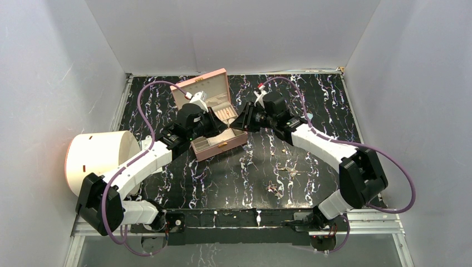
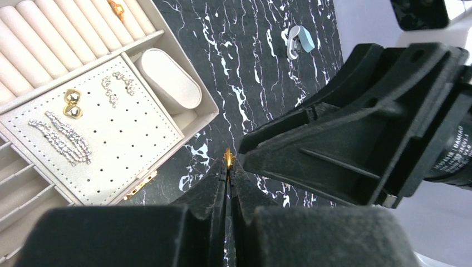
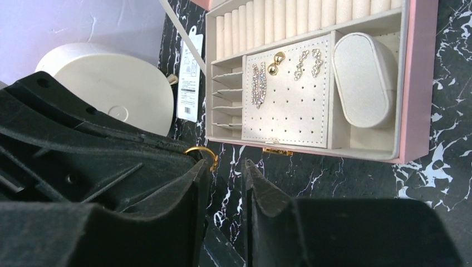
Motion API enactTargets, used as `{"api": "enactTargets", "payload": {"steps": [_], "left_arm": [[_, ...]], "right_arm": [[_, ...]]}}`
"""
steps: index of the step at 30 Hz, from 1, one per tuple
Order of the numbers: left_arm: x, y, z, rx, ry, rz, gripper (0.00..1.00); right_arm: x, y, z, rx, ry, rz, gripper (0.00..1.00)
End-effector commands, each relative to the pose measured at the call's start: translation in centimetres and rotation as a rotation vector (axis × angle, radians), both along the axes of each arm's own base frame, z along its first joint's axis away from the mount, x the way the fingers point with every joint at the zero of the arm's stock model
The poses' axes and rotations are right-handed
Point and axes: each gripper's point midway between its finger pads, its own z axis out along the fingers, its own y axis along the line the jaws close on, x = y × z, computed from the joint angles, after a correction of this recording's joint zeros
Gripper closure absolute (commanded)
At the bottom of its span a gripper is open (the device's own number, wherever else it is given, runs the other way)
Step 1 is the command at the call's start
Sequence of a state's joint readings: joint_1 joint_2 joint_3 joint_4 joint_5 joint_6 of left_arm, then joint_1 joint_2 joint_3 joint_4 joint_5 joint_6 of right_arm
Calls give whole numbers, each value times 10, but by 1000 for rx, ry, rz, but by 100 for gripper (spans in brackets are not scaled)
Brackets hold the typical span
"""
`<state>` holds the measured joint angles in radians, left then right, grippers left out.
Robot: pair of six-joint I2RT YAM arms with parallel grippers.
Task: Organize the mixed jewelry
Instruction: Pick up the jewelry from the center of the board.
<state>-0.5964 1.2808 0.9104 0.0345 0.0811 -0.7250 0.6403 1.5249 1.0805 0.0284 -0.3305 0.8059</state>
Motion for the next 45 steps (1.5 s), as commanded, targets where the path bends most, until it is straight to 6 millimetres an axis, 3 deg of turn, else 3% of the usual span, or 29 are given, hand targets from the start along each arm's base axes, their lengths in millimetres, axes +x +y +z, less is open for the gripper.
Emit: {"api": "enactTargets", "payload": {"steps": [1,7,12,16,21,25,30,37,45], "left_arm": [[6,6,22,-7,-51,25,100],[8,-2,49,-88,-51,2,100],[14,-15,107,-261,-85,-61,100],[12,-26,137,-388,-90,-102,100],[10,-35,159,-511,-100,-146,100],[4,-41,177,-609,-143,-207,100],[2,-42,182,-635,-153,-218,100],[2,-42,180,-649,-145,-217,100],[2,-42,176,-648,-137,-210,100]], "right_arm": [[4,-9,39,108,-96,-43,59],[6,-23,73,296,-113,-51,41],[7,-33,106,420,-135,-46,25],[5,-39,134,514,-161,-49,21],[1,-41,176,638,-225,-10,20],[-2,-38,191,670,-241,27,20],[-7,-40,197,693,-247,34,24],[-10,-44,204,714,-253,40,45],[-7,-52,207,735,-243,-2,50]]}}
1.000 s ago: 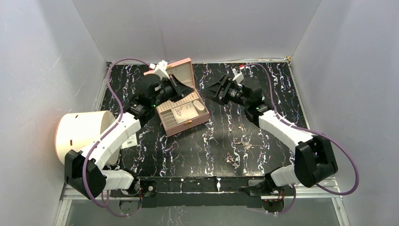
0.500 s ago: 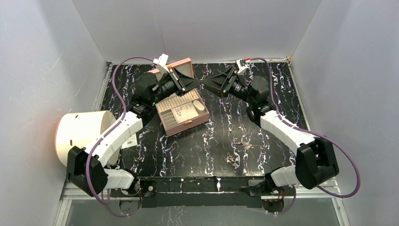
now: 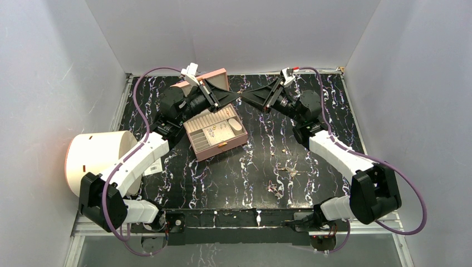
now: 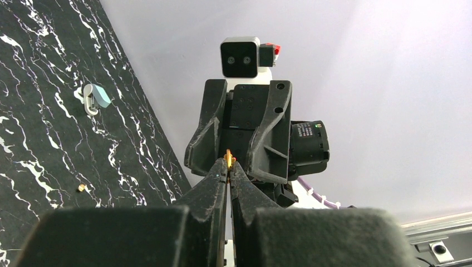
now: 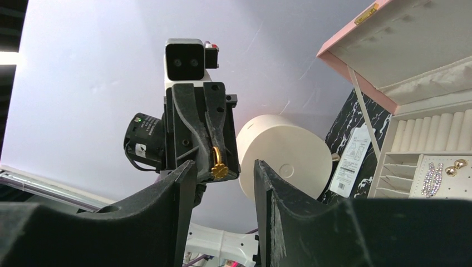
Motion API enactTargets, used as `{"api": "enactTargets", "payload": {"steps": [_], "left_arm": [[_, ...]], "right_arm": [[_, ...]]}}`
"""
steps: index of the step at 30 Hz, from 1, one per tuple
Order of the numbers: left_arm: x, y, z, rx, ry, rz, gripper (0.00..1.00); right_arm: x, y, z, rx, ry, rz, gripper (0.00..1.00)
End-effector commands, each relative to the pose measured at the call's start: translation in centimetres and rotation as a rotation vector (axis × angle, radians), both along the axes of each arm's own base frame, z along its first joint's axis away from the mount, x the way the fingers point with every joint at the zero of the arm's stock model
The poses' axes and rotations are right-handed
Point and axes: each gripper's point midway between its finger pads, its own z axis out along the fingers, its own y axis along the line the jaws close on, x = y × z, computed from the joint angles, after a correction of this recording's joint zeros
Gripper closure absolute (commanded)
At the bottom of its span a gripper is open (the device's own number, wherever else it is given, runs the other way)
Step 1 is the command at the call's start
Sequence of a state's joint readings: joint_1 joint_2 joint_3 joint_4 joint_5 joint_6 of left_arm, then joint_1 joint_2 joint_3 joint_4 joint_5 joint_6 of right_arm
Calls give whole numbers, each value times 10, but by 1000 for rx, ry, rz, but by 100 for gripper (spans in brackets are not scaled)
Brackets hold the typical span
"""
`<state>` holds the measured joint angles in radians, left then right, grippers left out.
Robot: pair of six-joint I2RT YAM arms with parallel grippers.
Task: Organize the mixed jewelry
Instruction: Pick up the jewelry from the center of the board.
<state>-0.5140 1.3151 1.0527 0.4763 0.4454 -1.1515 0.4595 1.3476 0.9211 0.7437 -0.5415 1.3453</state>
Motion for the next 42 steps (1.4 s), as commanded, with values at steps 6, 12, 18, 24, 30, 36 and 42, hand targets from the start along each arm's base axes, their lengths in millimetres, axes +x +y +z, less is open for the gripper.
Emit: {"api": "enactTargets", "payload": {"steps": [6,12,18,24,30,36,42], "left_arm": [[-3,2,3,-19,-24,-5,100],[-2,2,2,-18,-21,-4,100],[-1,2,-1,-16,-14,-2,100],[0,1,0,-22,-16,1,100],[0,2,-4,-20,-5,3,100],[-1,2,-6,-18,-4,4,100],[-1,3,-7,-15,-2,6,100]], "right_arm": [[-9,-8,40,66,-107,-1,56],[-8,-6,33,47,-87,11,55],[-8,-3,32,41,-87,29,55],[-7,-1,28,34,-80,42,56],[-7,0,28,33,-80,50,59],[-5,-1,29,39,-81,39,65],[-5,0,27,38,-71,42,72]]}}
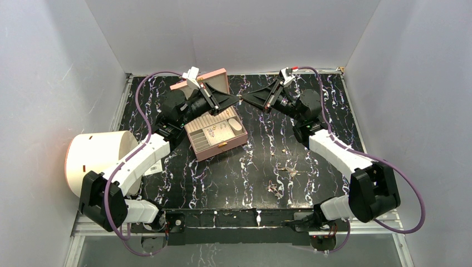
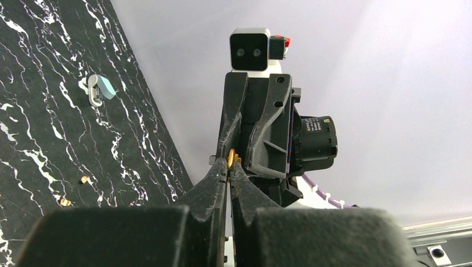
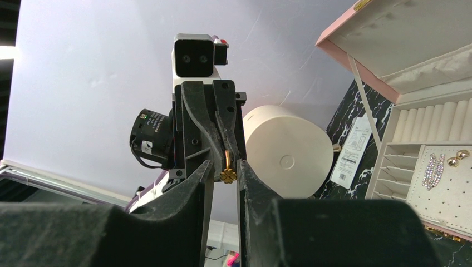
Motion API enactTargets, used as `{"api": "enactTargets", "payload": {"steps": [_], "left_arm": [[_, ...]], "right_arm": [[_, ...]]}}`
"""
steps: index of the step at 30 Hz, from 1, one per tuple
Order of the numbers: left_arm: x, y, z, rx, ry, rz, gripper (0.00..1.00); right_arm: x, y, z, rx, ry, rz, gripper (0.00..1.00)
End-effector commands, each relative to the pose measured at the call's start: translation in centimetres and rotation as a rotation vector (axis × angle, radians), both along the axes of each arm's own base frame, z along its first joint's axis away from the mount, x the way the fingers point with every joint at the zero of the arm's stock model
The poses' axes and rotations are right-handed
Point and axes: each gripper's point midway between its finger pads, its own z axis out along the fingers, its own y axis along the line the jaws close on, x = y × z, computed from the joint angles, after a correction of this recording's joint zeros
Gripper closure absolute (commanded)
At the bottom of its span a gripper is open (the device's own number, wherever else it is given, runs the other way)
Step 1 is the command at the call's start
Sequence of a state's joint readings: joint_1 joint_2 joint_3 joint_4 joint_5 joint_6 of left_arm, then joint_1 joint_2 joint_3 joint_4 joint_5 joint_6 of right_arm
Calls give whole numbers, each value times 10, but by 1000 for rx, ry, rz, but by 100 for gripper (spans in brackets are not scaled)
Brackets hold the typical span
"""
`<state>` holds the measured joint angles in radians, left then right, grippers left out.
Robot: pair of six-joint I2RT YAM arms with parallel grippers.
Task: Organize the mixed jewelry
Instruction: Pick up the jewelry from the center of the board, then place the jewelry in the jewelry box.
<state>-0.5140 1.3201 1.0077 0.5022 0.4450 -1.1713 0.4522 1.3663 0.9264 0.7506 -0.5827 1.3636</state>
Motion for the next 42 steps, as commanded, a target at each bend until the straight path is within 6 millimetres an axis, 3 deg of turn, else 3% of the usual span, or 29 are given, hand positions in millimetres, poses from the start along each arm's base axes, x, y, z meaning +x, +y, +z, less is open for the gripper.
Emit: {"api": "enactTargets", "payload": {"steps": [1,18,26,37,42], "left_arm": [[-1,3,10,-16,-38,7,100],[-1,5,7,-4,-43,16,99],[4,16,-6,134,-44,81,66],[20,85,-40,502,13,350,41],[18,119,-41,630,28,475,36]], "right_arm": [[-3,-2,31,43,-86,5,72],[1,-1,21,0,-62,-11,80],[14,-3,2,-99,-16,-70,81],[38,6,-32,-323,1,-108,81],[51,22,-47,-480,-37,-107,82]]}}
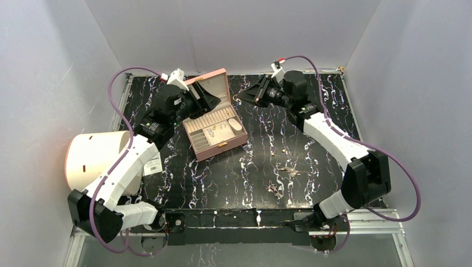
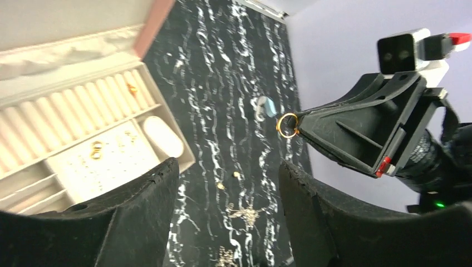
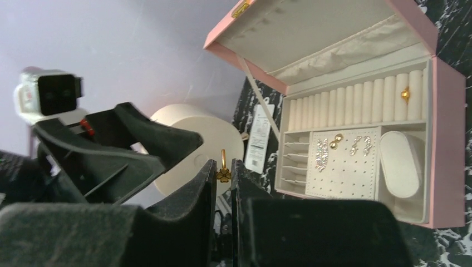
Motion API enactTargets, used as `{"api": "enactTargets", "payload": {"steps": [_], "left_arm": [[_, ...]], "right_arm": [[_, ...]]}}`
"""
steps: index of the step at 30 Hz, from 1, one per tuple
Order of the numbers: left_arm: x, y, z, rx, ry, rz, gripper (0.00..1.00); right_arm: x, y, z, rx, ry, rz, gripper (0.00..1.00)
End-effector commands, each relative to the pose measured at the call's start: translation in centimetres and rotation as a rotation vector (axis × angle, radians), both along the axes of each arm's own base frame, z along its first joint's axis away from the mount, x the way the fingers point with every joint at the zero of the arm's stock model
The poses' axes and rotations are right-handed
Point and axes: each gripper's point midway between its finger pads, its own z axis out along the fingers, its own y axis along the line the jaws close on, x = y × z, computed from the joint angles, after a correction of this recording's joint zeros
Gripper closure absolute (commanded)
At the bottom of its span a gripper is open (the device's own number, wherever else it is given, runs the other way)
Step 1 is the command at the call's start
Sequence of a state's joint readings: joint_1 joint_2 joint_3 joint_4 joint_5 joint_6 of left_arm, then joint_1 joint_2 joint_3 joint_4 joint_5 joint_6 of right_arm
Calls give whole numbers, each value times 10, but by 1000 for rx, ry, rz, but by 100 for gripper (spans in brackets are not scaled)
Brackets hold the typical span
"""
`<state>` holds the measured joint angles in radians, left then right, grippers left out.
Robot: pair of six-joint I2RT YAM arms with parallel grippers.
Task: Organize the mixed jewelry
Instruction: Place the jewelry in the jewelry box.
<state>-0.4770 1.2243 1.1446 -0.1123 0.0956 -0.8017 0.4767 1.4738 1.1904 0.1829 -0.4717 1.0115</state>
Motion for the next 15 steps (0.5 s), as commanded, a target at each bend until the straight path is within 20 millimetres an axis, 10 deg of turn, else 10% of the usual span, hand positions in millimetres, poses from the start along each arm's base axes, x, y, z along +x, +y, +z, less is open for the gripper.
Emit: {"api": "enactTargets", "payload": {"steps": [1,15], "left_arm": [[-5,47,14,161,-40,151,36],[-12,99,56,321,-160,319,33]], "right_arm": [[11,12,-2,-173,-89,12,82],[34,65,-63,-623,-196,19,83]]}}
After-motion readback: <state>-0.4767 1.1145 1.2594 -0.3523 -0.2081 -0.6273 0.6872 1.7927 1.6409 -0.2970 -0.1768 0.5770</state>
